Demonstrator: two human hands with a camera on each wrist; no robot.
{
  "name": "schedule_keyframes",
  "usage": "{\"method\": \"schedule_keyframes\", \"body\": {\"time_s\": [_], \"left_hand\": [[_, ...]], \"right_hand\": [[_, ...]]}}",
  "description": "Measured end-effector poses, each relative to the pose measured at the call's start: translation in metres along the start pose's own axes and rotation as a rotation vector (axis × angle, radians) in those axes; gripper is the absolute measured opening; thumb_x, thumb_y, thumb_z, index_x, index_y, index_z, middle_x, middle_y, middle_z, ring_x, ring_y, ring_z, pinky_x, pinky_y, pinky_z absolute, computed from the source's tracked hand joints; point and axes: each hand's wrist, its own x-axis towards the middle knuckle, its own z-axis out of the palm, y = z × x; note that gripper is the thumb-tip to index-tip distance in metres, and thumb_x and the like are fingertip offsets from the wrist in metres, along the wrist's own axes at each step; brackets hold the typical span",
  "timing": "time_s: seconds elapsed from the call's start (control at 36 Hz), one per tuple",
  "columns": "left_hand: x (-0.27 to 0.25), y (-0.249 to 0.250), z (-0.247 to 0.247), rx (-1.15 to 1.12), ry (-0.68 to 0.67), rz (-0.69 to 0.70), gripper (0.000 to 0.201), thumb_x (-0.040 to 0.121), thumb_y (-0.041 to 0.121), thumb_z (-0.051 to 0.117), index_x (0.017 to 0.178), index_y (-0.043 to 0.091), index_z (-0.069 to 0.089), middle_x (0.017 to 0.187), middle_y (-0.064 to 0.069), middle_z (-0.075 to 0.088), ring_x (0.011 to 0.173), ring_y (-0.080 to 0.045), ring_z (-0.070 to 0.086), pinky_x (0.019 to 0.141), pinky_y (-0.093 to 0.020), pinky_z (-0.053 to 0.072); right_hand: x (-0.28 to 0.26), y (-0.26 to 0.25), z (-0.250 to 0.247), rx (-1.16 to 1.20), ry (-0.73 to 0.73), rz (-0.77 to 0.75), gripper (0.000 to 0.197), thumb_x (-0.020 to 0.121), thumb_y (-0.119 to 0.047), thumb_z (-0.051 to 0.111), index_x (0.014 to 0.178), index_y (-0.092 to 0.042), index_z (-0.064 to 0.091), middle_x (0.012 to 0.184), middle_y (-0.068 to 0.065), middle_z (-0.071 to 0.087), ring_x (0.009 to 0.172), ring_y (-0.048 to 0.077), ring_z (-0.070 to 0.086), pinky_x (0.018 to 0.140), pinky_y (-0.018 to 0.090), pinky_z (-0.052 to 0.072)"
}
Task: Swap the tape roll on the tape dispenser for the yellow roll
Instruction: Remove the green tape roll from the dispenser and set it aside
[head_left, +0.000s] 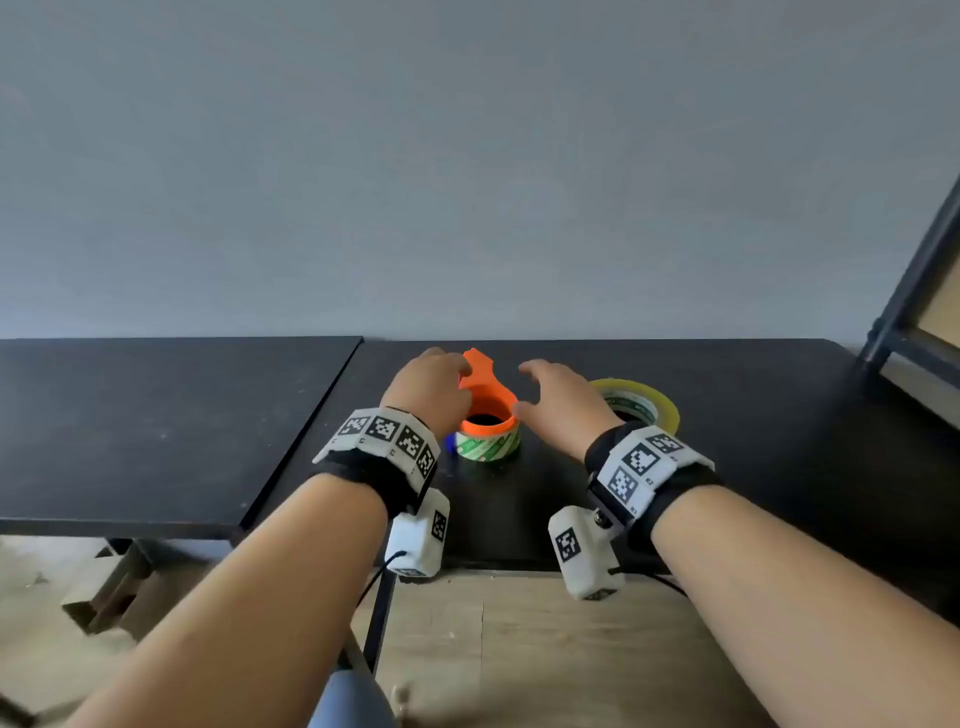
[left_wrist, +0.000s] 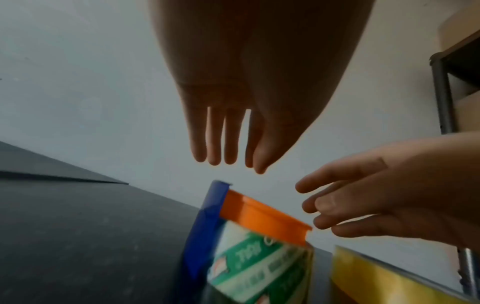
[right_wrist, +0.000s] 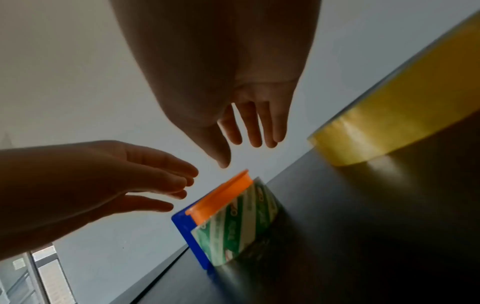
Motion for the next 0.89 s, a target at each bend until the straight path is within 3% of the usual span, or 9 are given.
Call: {"method": "schedule_keyframes", "body": {"time_s": [0.19, 0.28, 0.33, 0.44, 0.5, 0.58, 0.72, 0.89], "left_hand": [[-0.005, -0.006, 0.011, -0.024, 0.011, 0.018, 0.038, 0.089, 0.018, 0.054, 0.125, 0.019, 0.064, 0.124, -0.004, 0.058, 0.11, -0.022, 0.058, 0.089, -0.031, 0.047], [-0.008, -0.009, 0.012, -0.04, 0.033, 0.064, 0.034, 0.087, 0.023, 0.059, 0.12, 0.021, 0.066, 0.119, -0.003, 0.06, 0.109, -0.021, 0.057, 0.088, -0.029, 0.046], [-0.009, -0.011, 0.013, -0.047, 0.023, 0.085, 0.032, 0.084, 0.026, 0.062, 0.115, 0.023, 0.07, 0.116, -0.002, 0.063, 0.112, -0.021, 0.054, 0.09, -0.027, 0.043], [-0.014, -0.013, 0.014, -0.008, -0.011, 0.131, 0.031, 0.083, 0.041, 0.065, 0.108, 0.024, 0.074, 0.108, 0.0, 0.067, 0.115, -0.021, 0.048, 0.089, -0.024, 0.037], [-0.016, -0.012, 0.014, 0.002, -0.021, 0.146, 0.037, 0.083, 0.051, 0.064, 0.105, 0.023, 0.076, 0.106, 0.001, 0.068, 0.114, -0.02, 0.046, 0.089, -0.024, 0.036], [-0.017, -0.011, 0.013, 0.021, -0.042, 0.15, 0.035, 0.085, 0.049, 0.063, 0.102, 0.022, 0.078, 0.107, 0.001, 0.068, 0.117, -0.02, 0.043, 0.091, -0.024, 0.036], [-0.015, -0.01, 0.013, 0.015, -0.061, 0.144, 0.025, 0.09, 0.039, 0.062, 0.1, 0.024, 0.079, 0.105, 0.002, 0.07, 0.117, -0.019, 0.045, 0.089, -0.026, 0.04], [-0.012, -0.009, 0.015, -0.126, -0.022, 0.064, 0.019, 0.088, 0.033, 0.063, 0.096, 0.026, 0.079, 0.101, -0.001, 0.073, 0.108, -0.019, 0.056, 0.089, -0.034, 0.049]], "right_hand": [[-0.002, -0.003, 0.009, 0.017, -0.094, 0.085, 0.056, 0.093, -0.019, 0.052, 0.147, -0.013, 0.037, 0.145, 0.011, 0.05, 0.133, 0.027, 0.048, 0.105, 0.037, 0.04], [-0.005, -0.006, 0.008, 0.045, -0.118, 0.061, 0.032, 0.092, -0.019, 0.048, 0.122, -0.011, 0.057, 0.114, 0.009, 0.067, 0.108, 0.029, 0.062, 0.085, 0.035, 0.047], [-0.006, -0.008, 0.009, 0.069, -0.137, 0.051, 0.022, 0.092, -0.022, 0.047, 0.105, -0.012, 0.061, 0.095, 0.006, 0.067, 0.09, 0.026, 0.063, 0.071, 0.032, 0.045], [-0.009, -0.011, 0.012, 0.099, -0.145, 0.051, 0.019, 0.092, -0.02, 0.05, 0.1, -0.011, 0.065, 0.092, 0.007, 0.068, 0.086, 0.026, 0.064, 0.078, 0.038, 0.05], [-0.01, -0.012, 0.012, 0.112, -0.148, 0.059, 0.017, 0.091, -0.019, 0.049, 0.091, -0.012, 0.064, 0.084, 0.005, 0.066, 0.08, 0.025, 0.062, 0.073, 0.035, 0.048], [-0.011, -0.013, 0.012, 0.131, -0.145, 0.072, 0.02, 0.091, -0.018, 0.05, 0.099, -0.009, 0.066, 0.089, 0.007, 0.069, 0.08, 0.024, 0.062, 0.075, 0.035, 0.048], [-0.011, -0.013, 0.01, 0.179, -0.124, 0.087, 0.025, 0.091, -0.017, 0.054, 0.111, -0.008, 0.065, 0.105, 0.011, 0.07, 0.097, 0.027, 0.065, 0.091, 0.042, 0.052], [-0.002, -0.005, 0.01, 0.274, -0.056, 0.087, 0.034, 0.091, -0.017, 0.056, 0.125, -0.018, 0.058, 0.123, 0.004, 0.065, 0.114, 0.023, 0.06, 0.099, 0.039, 0.047]]}}
